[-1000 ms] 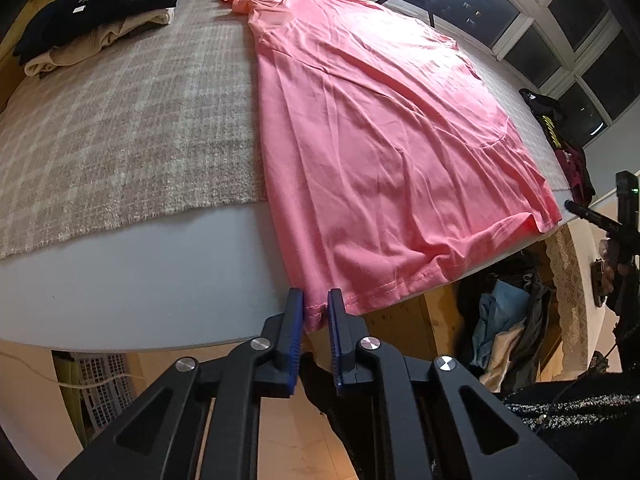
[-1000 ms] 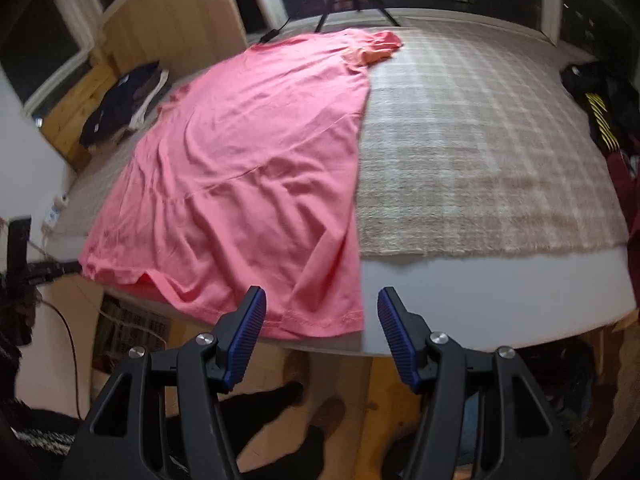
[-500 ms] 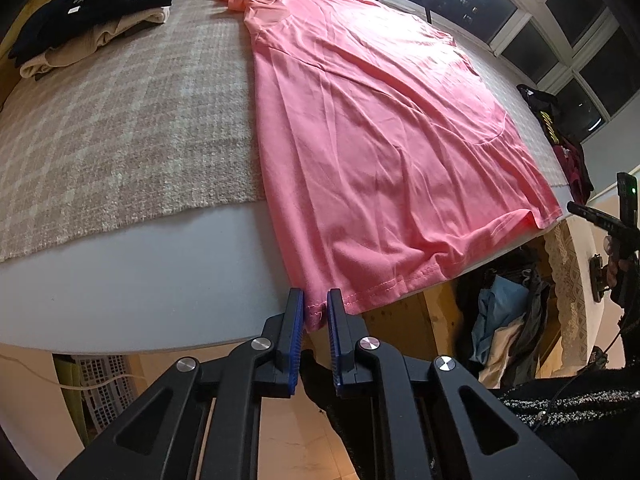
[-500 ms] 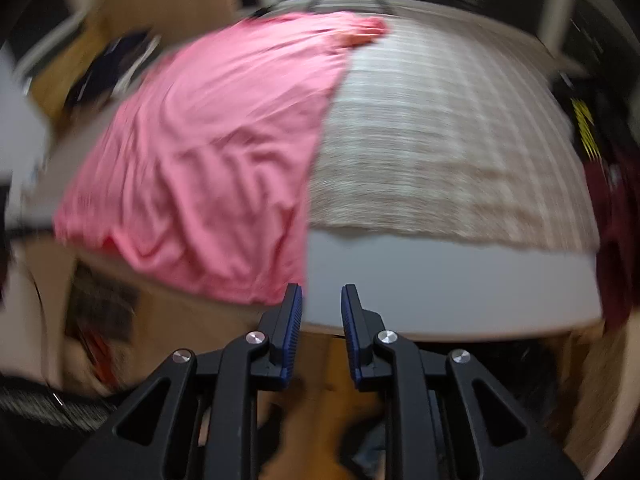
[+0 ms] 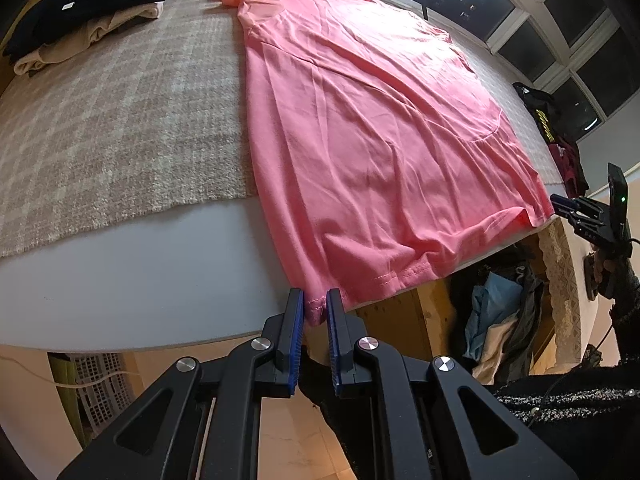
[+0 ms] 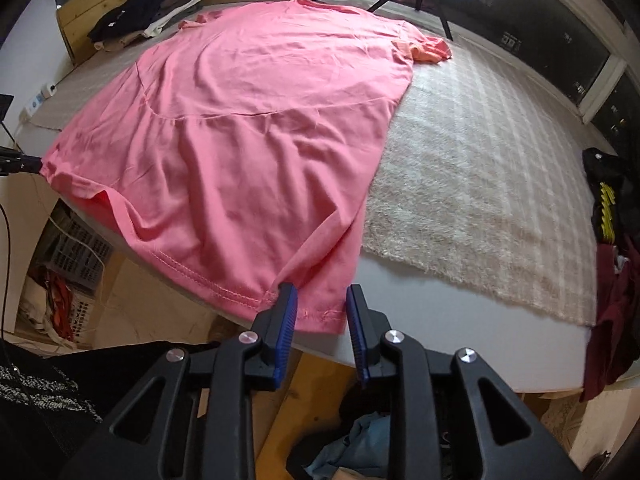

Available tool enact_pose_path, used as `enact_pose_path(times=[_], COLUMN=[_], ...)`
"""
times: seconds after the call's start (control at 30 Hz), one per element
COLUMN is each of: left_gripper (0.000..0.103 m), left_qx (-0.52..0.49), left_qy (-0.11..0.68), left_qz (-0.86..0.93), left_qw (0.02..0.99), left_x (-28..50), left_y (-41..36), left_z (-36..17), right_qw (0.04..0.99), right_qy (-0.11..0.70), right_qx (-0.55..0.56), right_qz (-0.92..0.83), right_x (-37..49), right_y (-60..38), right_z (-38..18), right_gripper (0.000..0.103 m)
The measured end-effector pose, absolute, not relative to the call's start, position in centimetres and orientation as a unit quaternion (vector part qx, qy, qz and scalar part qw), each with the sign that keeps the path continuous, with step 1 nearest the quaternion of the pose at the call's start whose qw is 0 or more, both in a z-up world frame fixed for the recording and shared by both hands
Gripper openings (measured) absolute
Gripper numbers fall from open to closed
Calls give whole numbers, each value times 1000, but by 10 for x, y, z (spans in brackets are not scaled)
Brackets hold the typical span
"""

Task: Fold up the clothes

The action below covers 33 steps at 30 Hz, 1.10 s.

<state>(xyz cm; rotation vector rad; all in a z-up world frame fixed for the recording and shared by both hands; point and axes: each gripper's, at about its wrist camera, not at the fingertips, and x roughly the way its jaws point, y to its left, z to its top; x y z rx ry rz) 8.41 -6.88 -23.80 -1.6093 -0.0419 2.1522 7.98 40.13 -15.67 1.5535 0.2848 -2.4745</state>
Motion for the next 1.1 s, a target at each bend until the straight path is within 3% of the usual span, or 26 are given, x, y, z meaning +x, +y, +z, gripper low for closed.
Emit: enact_pose_path(times=[0.03, 0.13, 0.33, 0.43, 0.5, 0.83, 0.93, 0.97, 1.1], left_gripper=[10, 10, 10, 10, 10, 10, 11, 11, 11], left_qx=[-583, -583, -584, -585, -586, -587, -587, -587, -587], left_qy=[-17, -15, -16, -17, -18, -15, -17, -17, -21], left_qz=[780, 781, 781, 780, 780, 778, 778, 778, 778], left_qw=[225, 223, 222, 221, 221, 223, 224, 224, 222], left_x=[84, 85, 85, 84, 84, 82, 81, 81, 84], left_y=[-69, -68, -67, -68, -68, -71, -73, -74, -71], left_z=[-238, -238, -238, -238, -238, -237, -238, -238, -238], right_qw=[103, 97, -1, 30, 59, 96, 96, 96, 97], right_qy=[95, 92, 0, -28, -11, 56, 64, 57, -18], right_qx=[528, 533, 542, 529, 528, 557, 552, 554, 556], right_qz=[-837, -836, -840, -848, -847, -823, -826, -825, -826], right_x=[79, 76, 77, 81, 78, 62, 62, 61, 62], right_y=[401, 403, 468, 467, 450, 407, 405, 407, 435], right_z=[-159, -163, -153, -141, -140, -168, -170, -171, -162], right_gripper=[25, 5, 6, 8, 14, 17, 13, 2, 2])
